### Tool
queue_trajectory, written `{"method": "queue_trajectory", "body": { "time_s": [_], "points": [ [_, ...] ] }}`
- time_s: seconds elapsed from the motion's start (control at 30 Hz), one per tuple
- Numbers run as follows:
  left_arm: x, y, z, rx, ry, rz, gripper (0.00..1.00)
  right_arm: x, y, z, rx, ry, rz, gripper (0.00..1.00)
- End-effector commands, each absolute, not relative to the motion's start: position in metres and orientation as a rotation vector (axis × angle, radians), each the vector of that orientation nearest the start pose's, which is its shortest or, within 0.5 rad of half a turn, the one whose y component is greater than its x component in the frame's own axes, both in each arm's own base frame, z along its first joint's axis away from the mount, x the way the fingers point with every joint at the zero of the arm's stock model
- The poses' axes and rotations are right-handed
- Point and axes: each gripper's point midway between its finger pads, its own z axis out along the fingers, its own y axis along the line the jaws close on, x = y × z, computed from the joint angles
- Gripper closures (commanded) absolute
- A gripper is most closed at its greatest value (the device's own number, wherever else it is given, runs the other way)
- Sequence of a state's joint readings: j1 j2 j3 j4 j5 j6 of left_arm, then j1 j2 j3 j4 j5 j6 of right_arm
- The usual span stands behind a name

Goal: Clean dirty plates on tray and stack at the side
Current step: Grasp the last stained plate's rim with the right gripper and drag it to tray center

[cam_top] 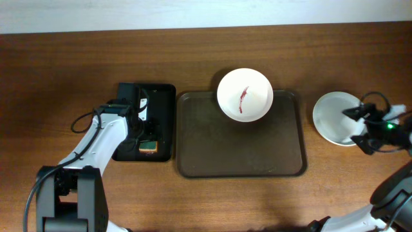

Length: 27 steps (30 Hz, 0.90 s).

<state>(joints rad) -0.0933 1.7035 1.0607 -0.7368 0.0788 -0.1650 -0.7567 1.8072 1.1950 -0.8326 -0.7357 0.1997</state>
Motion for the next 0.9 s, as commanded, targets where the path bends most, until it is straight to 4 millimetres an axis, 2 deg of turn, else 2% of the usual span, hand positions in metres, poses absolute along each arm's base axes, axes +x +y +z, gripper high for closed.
{"method": "queue_trajectory", "body": {
  "time_s": [0.0,0.17,0.33,0.37,0.43,0.6,0.77,0.87],
  "points": [
    [0.338,-0.047,0.046,-0.081,2.921,-0.163,0.19,0.352,-0.101,0.099,0.775,2.483,0.979,0.06],
    [0.337,-0.047,0.046,-0.081,2.922,-0.163,0.18,0.37,-0.045,0.087,0.478,2.651,0.84,0.08],
    [0.338,-0.047,0.046,-0.081,2.921,-0.163,0.18,0.386,-0.004,0.072,0.211,2.764,0.539,0.09],
    [0.338,-0.047,0.046,-0.081,2.921,-0.163,0.18,0.39,0.005,0.069,0.184,2.775,0.459,0.13],
    [0.338,-0.047,0.046,-0.081,2.921,-0.163,0.18,0.396,0.016,0.067,0.223,2.772,0.393,0.18],
    [0.337,-0.047,0.046,-0.081,2.922,-0.163,0.18,0.411,0.048,0.07,0.203,2.721,0.424,0.24],
    [0.337,-0.047,0.046,-0.081,2.923,-0.163,0.18,0.415,0.064,0.049,0.238,2.749,0.426,0.26],
    [0.337,-0.047,0.046,-0.081,2.924,-0.163,0.18,0.416,0.067,0.032,0.322,2.775,0.443,0.28]
  ]
}}
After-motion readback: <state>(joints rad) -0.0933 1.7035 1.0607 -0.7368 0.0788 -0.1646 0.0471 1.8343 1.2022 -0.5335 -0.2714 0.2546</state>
